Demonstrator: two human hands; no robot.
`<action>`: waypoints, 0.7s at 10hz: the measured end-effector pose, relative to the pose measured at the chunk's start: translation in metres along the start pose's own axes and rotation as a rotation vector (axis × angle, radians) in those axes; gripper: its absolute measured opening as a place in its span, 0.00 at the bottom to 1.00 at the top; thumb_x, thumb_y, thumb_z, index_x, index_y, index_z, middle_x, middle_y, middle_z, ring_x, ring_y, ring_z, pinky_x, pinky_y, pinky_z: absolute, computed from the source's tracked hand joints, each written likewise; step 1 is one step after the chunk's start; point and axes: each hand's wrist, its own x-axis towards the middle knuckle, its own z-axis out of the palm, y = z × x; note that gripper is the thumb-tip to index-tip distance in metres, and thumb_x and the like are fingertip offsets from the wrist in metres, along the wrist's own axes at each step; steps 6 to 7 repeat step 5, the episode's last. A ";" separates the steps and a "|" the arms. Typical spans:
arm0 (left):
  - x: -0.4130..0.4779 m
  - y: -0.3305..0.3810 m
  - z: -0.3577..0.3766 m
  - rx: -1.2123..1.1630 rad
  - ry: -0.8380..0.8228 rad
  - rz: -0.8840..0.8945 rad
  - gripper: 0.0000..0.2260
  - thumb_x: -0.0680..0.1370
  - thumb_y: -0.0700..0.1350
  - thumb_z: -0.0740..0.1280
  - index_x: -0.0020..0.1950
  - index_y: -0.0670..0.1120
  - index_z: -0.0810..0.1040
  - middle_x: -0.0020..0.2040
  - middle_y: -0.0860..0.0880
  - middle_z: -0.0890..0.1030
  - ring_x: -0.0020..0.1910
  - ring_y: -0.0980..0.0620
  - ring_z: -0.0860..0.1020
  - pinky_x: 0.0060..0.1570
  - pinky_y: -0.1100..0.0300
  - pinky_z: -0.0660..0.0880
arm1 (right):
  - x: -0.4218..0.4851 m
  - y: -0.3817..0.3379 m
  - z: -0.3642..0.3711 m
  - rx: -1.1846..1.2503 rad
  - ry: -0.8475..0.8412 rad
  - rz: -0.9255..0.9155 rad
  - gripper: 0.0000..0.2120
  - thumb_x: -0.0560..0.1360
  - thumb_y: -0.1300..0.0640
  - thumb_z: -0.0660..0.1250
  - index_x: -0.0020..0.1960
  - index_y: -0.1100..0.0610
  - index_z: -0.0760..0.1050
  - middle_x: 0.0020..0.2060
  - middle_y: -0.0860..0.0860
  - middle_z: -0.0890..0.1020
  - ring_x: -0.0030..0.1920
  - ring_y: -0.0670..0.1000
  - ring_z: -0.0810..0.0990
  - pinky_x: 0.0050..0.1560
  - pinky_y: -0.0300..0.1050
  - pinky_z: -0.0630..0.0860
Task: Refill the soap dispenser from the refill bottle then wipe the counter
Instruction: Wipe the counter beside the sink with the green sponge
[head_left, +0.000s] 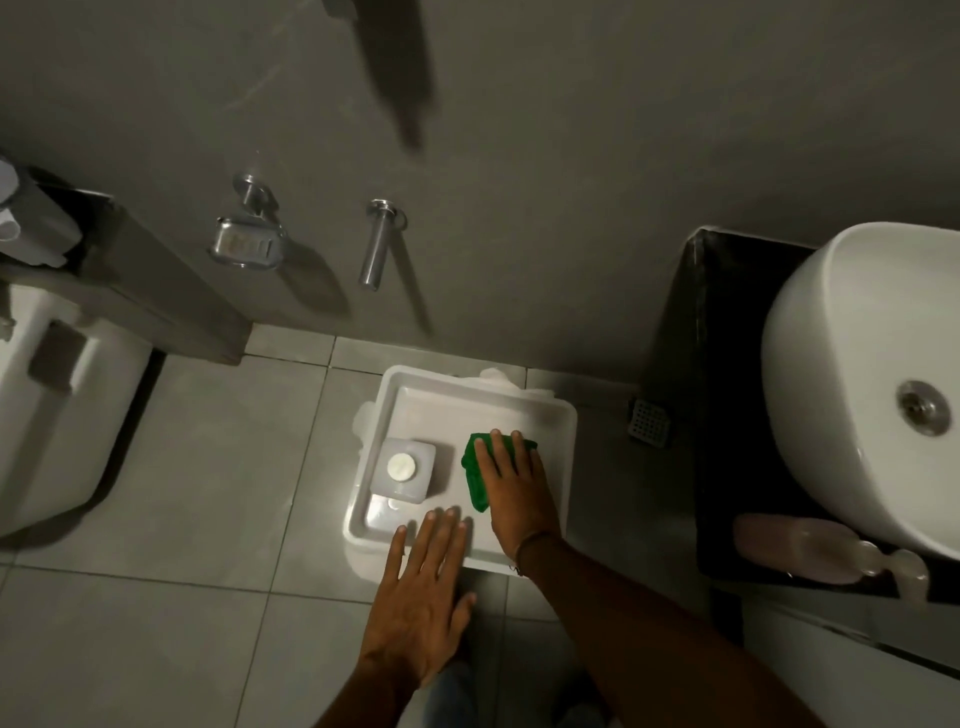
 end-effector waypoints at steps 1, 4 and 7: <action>0.000 0.000 0.002 0.034 0.006 0.007 0.32 0.81 0.59 0.54 0.78 0.43 0.75 0.79 0.40 0.73 0.77 0.38 0.73 0.72 0.40 0.59 | -0.001 -0.002 0.005 -0.021 -0.044 0.017 0.54 0.70 0.61 0.76 0.82 0.53 0.41 0.82 0.57 0.45 0.80 0.65 0.42 0.78 0.66 0.50; -0.006 0.008 -0.001 0.072 0.027 -0.014 0.32 0.81 0.60 0.55 0.79 0.42 0.74 0.79 0.40 0.73 0.77 0.37 0.73 0.73 0.42 0.56 | -0.008 0.006 -0.003 -0.021 0.000 -0.075 0.55 0.68 0.53 0.75 0.81 0.51 0.40 0.82 0.57 0.46 0.80 0.64 0.43 0.78 0.66 0.47; -0.016 0.026 -0.019 0.082 0.092 -0.038 0.32 0.83 0.61 0.52 0.78 0.42 0.75 0.77 0.41 0.76 0.75 0.37 0.76 0.76 0.45 0.49 | -0.036 -0.003 -0.038 0.156 0.072 -0.065 0.51 0.72 0.44 0.71 0.82 0.51 0.40 0.82 0.54 0.44 0.81 0.61 0.41 0.79 0.63 0.43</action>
